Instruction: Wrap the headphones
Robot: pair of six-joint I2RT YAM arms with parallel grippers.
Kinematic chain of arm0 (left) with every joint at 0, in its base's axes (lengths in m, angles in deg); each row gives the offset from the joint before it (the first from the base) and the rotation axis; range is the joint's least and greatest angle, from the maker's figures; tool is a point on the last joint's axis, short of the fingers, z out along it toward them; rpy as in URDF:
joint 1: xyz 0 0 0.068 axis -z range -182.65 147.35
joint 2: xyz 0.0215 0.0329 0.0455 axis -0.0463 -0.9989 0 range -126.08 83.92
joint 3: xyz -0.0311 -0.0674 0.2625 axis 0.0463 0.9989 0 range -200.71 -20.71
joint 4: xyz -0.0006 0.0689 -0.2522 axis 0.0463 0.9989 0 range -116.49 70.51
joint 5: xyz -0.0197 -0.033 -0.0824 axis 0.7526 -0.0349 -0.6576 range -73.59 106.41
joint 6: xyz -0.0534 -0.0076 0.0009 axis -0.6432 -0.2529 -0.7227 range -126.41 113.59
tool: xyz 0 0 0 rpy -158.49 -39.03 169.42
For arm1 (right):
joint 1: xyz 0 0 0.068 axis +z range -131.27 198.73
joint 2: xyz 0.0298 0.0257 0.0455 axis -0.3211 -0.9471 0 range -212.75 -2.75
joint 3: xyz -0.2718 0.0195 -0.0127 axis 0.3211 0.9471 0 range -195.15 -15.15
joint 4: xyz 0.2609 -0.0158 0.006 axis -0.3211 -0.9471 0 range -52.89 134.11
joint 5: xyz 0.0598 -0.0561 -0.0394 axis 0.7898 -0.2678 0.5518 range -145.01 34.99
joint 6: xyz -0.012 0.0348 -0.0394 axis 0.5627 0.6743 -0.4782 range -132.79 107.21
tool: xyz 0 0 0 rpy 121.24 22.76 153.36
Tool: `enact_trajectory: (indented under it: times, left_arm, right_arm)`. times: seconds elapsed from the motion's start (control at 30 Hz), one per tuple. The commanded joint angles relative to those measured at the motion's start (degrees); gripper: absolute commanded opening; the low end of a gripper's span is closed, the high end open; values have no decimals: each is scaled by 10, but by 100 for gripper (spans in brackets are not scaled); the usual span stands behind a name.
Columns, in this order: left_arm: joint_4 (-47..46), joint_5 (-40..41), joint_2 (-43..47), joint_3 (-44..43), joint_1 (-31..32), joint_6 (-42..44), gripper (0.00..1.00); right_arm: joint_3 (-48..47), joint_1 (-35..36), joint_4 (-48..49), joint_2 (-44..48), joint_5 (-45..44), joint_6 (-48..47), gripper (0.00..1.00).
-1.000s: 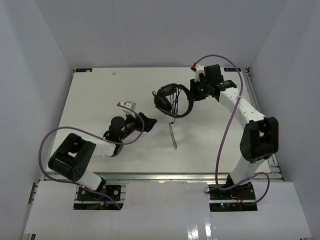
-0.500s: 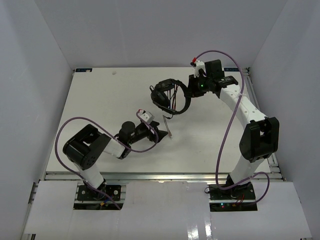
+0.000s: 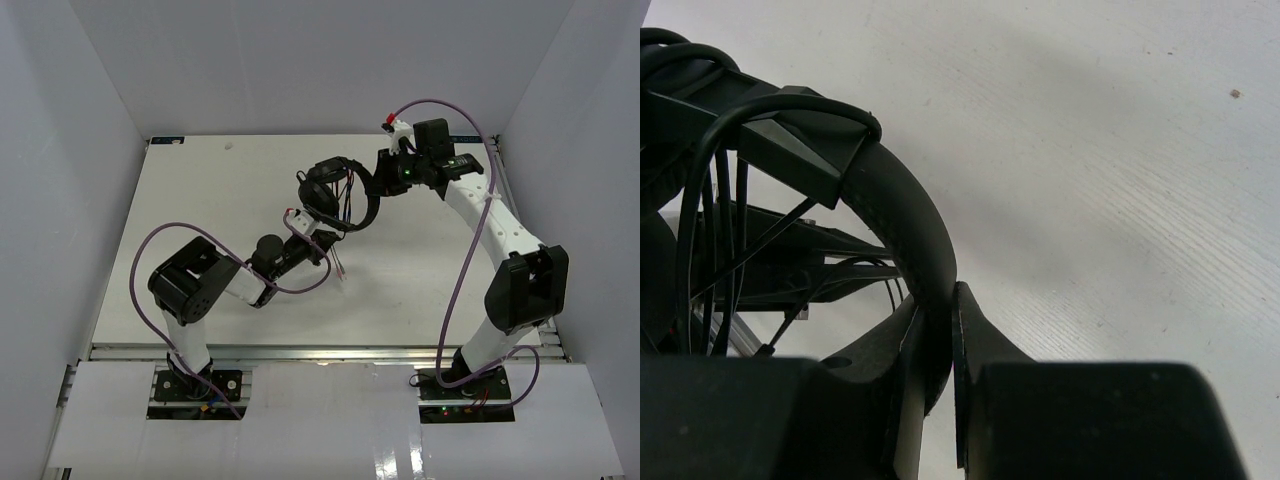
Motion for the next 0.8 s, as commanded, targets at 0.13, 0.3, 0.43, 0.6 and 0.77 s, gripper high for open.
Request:
enact_trajectory:
  times: [0.13, 0.3, 0.43, 0.6, 0.77]
  left_arm:
    - [-29, 12, 1, 7, -9, -10, 18]
    - [-40, -6, -5, 9, -44, -28, 18]
    - [-29, -40, -21, -16, -82, -42, 18]
    - [-35, -83, -61, -55, -122, -73, 18]
    - [-40, -166, -109, -112, -148, -114, 21]
  right_arm:
    - [1, 2, 6, 58, 48, 12, 8]
    - [14, 3, -4, 86, 63, -9, 8]
    - [38, 2, -16, 114, 63, -37, 8]
    - [69, 2, -20, 125, 61, -77, 8]
    - [72, 4, -27, 88, 59, -128, 8]
